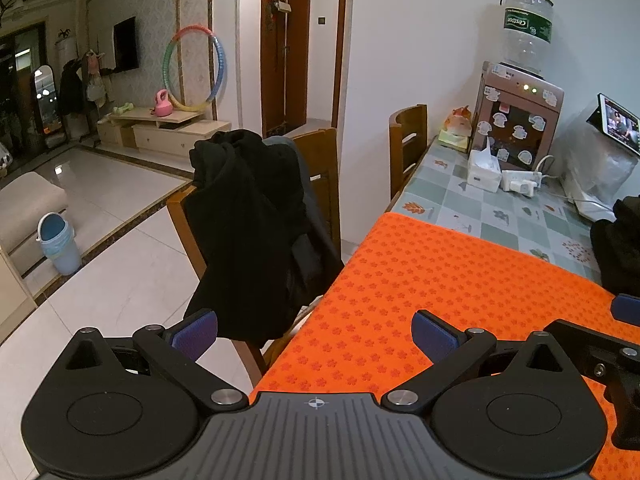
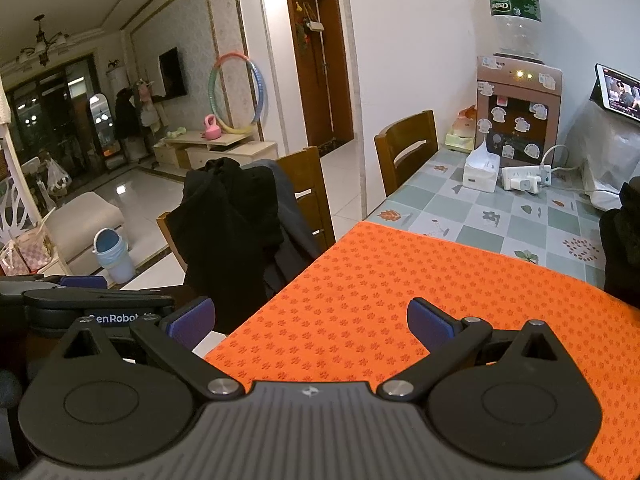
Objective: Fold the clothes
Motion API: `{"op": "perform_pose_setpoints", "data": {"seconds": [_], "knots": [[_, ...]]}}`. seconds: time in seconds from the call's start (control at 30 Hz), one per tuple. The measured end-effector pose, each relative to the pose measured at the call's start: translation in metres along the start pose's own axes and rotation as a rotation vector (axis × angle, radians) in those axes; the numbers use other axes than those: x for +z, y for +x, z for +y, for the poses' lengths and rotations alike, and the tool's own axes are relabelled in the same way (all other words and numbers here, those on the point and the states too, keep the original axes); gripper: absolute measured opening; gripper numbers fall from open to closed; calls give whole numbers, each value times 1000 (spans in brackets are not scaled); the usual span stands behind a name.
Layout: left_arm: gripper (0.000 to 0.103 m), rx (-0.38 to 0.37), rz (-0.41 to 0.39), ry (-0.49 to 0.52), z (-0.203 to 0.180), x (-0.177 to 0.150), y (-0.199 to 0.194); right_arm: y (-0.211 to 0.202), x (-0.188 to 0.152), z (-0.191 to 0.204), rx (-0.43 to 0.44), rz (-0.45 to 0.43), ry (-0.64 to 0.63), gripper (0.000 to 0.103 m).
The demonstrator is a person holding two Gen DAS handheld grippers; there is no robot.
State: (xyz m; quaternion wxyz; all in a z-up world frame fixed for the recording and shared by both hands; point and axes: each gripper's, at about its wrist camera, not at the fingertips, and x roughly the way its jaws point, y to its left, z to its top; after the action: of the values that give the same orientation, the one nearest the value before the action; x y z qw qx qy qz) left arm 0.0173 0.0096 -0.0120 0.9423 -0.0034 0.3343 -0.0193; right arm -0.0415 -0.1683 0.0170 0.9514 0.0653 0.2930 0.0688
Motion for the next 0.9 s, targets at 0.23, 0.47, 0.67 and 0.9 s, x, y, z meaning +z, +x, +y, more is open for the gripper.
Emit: {"op": "perform_pose_setpoints", "data": {"seconds": [0.23,0.47,0.67,0.9], "knots": [[103,-9,6,4,-2,2,4,2,1,-3,-10,3,2,103],[103,-17,14,9,-3,3,9,4,0,-3,-21,8,6,103],[103,-22,20,12,-4,3,11,7,1,-5,-27,11,12,103],[103,-24,26,11,-4,3,12,9,0,-6,-29,14,13,103]]}}
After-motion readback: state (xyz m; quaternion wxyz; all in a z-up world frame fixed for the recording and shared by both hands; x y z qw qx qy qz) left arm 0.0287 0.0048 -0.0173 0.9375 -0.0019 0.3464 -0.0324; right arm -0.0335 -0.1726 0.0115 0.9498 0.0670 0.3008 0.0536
